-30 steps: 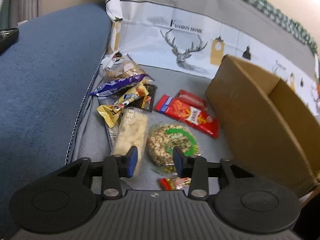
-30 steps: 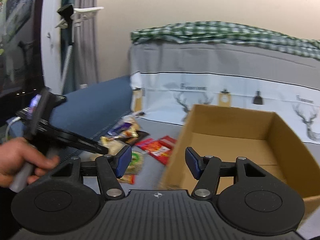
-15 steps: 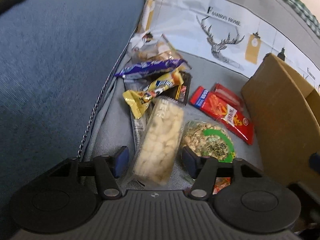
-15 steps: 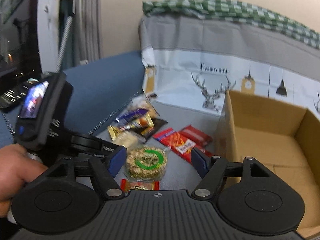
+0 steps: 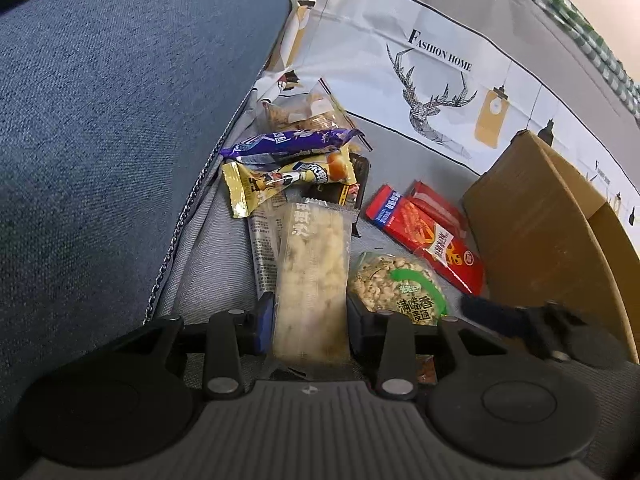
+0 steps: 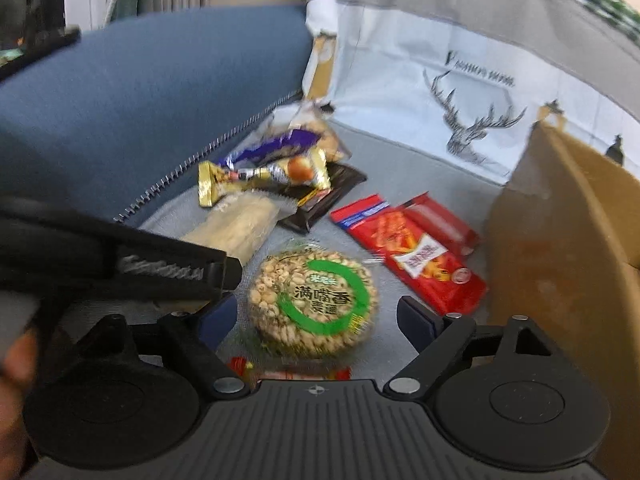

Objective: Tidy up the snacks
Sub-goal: 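Move the left tool to the rice-cracker bar while the right tool reaches the peanut cake, then close the left gripper on the rice-cracker bar while the right gripper grasps the peanut cake, then carry both packs over the box and open both grippers to drop them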

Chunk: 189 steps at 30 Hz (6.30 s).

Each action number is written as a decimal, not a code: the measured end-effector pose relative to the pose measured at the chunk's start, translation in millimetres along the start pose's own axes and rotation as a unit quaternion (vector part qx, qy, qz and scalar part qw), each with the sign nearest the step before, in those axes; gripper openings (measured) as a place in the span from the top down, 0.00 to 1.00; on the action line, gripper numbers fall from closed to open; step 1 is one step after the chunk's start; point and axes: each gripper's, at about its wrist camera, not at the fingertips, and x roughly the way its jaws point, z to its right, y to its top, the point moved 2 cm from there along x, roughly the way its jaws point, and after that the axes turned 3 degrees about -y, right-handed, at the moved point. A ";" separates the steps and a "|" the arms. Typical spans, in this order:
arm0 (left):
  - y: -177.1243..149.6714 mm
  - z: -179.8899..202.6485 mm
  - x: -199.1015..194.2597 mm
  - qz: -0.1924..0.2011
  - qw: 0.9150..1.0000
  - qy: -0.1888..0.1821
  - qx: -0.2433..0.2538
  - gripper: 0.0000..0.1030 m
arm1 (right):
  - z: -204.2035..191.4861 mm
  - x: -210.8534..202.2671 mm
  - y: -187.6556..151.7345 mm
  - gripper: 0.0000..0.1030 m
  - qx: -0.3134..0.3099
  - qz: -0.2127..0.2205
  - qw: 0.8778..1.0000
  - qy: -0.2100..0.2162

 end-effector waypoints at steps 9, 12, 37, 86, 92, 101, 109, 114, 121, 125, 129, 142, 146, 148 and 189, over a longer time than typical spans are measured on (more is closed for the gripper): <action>-0.8 0.3 -0.4 0.004 1.000 -0.007 0.007 0.61 | 7.7 19.4 4.3 0.21 0.014 -0.028 1.000 0.002; -0.9 0.7 -0.6 0.002 1.000 -0.013 0.008 0.61 | 12.0 3.1 8.2 0.21 -0.001 -0.020 1.000 -0.001; -30.4 1.7 -19.4 -0.136 0.988 -0.070 -0.005 0.61 | 8.2 -97.5 -89.1 0.21 -0.039 -0.013 0.997 0.069; -37.9 24.5 -8.1 -0.141 0.988 -0.025 0.057 0.50 | 13.0 -69.8 -104.9 0.20 -0.026 -0.047 0.994 0.094; -38.0 25.4 -7.7 -0.142 0.988 -0.024 0.061 0.51 | 13.5 -70.3 -105.0 0.21 -0.026 -0.047 0.994 0.094; -38.0 25.6 -6.9 -0.142 0.988 -0.022 0.064 0.51 | 13.4 -70.4 -105.0 0.21 -0.027 -0.047 0.994 0.093; -38.4 24.7 -6.9 -0.140 0.988 -0.020 0.061 0.55 | 13.9 -70.9 -105.0 0.21 -0.028 -0.046 0.994 0.093; -39.1 23.2 -8.4 -0.140 0.988 -0.031 0.057 0.61 | 13.6 -71.7 -105.0 0.22 -0.028 -0.044 0.994 0.092; -38.4 22.1 -10.3 -0.133 0.989 -0.046 0.049 0.62 | 13.0 -73.4 -107.5 0.22 -0.035 -0.038 0.995 0.088; -36.9 20.8 -14.3 -0.122 0.990 -0.056 0.044 0.62 | 13.7 -76.2 -108.0 0.22 -0.035 -0.031 0.995 0.088; -35.5 20.6 -18.9 -0.111 0.991 -0.066 0.043 0.62 | 14.8 -82.0 -109.0 0.22 -0.034 -0.021 0.995 0.087; -29.8 13.3 -36.8 -0.060 0.994 -0.088 0.023 0.62 | 14.7 -103.1 -104.1 0.22 -0.034 0.013 0.995 0.088; -27.8 10.1 -43.5 -0.039 0.995 -0.096 0.014 0.62 | 13.4 -109.1 -102.0 0.22 -0.039 0.027 0.995 0.087; -27.3 9.2 -46.6 -0.029 0.995 -0.097 0.011 0.62 | 13.4 -112.3 -99.7 0.22 -0.036 0.035 0.995 0.087; 44.4 149.5 -72.0 0.085 0.989 -0.117 0.017 0.62 | 166.1 -129.4 -42.4 0.22 0.218 0.176 0.960 0.029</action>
